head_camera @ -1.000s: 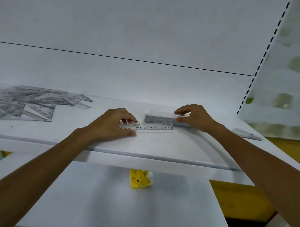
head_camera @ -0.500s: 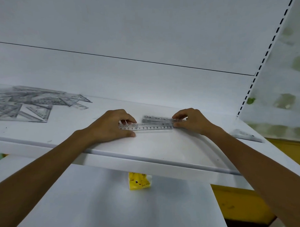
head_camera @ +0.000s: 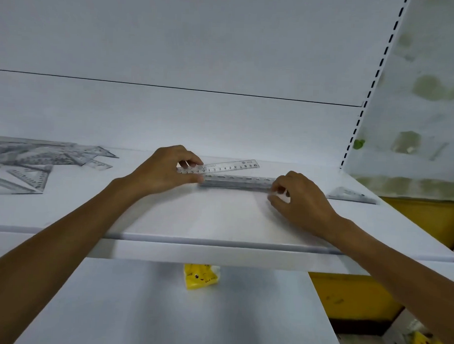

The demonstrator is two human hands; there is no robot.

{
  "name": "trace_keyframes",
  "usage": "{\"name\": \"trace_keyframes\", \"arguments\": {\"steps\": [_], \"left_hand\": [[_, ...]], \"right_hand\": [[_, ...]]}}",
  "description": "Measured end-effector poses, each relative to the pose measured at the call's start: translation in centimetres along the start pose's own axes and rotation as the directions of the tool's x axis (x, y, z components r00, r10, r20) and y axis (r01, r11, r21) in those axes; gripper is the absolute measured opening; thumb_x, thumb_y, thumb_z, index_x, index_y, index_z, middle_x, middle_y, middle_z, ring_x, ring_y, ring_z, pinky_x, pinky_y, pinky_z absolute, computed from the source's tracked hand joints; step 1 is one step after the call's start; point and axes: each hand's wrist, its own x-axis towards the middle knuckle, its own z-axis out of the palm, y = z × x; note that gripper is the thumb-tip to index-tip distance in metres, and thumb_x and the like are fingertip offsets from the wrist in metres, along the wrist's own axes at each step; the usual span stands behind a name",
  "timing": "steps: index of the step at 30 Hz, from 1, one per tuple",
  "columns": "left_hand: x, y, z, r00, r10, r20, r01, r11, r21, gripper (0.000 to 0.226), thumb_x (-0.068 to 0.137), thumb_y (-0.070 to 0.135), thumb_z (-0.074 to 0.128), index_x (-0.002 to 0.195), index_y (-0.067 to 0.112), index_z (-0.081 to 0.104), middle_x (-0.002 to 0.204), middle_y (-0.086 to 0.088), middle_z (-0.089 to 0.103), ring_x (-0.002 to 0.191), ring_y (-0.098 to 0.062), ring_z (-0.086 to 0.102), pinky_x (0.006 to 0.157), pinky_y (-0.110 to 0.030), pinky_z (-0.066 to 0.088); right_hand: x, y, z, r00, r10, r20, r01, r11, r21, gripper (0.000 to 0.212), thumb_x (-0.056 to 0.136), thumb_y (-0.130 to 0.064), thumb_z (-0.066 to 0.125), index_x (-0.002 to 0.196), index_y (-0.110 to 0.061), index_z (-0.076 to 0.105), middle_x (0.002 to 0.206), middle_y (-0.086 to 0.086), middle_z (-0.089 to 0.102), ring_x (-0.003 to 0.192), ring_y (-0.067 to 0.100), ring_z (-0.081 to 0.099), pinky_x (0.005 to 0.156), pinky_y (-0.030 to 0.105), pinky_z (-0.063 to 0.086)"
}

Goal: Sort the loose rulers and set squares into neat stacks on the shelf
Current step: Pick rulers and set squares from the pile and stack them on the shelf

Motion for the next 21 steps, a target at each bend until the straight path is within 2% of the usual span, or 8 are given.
{"name": "trace_keyframes", "arguments": {"steps": [2,5,9,21], "left_hand": [[1.2,0.4,0.7,1.000,0.010,-0.004,-0.010,1.000,-0.016,0.031,0.070,0.037,0.076,0.099,0.029,0.066,0.092,0.013,0.058,0.084,0.004,0.055,0.066,-0.006,0.038],[3.0,1.0,1.9,1.000,0.026,0.012,-0.025,0.997,-0.070,0.033,0.066,0.036,0.079,0.096,0.030,0.067,0.091,0.014,0.059,0.083,0.004,0.055,0.065,-0.002,0.037],[4.9,1.8,3.2,0.999,0.029,0.031,-0.025,0.992,-0.127,0.029,0.065,0.035,0.080,0.088,0.039,0.063,0.091,0.015,0.061,0.081,0.005,0.055,0.064,-0.006,0.038],[7.1,2.1,6.1,0.985,0.050,0.163,-0.035,0.995,-0.092,0.032,0.068,0.032,0.079,0.097,0.026,0.067,0.086,0.017,0.057,0.080,0.003,0.053,0.067,-0.008,0.038]], "right_hand": [[-1.7,-0.7,-0.1,0.999,0.024,0.043,-0.025,0.999,0.026,0.019,0.088,-0.030,0.055,0.100,-0.017,0.061,0.097,-0.005,0.053,0.090,0.011,0.047,0.078,0.026,0.040],[-3.6,-1.6,0.4,0.998,-0.031,0.055,0.032,0.999,-0.009,0.020,0.091,-0.029,0.049,0.098,-0.016,0.062,0.100,-0.002,0.058,0.094,0.017,0.050,0.079,0.029,0.040],[-3.6,-1.6,0.1,0.999,-0.017,0.033,0.016,0.999,0.035,0.016,0.089,-0.027,0.052,0.095,-0.016,0.063,0.097,0.000,0.059,0.093,0.019,0.051,0.079,0.032,0.041],[-3.4,-1.6,-0.1,0.999,-0.009,0.049,0.005,0.997,0.077,0.018,0.088,-0.027,0.053,0.095,-0.015,0.063,0.097,0.000,0.059,0.094,0.017,0.050,0.082,0.033,0.041]]}}
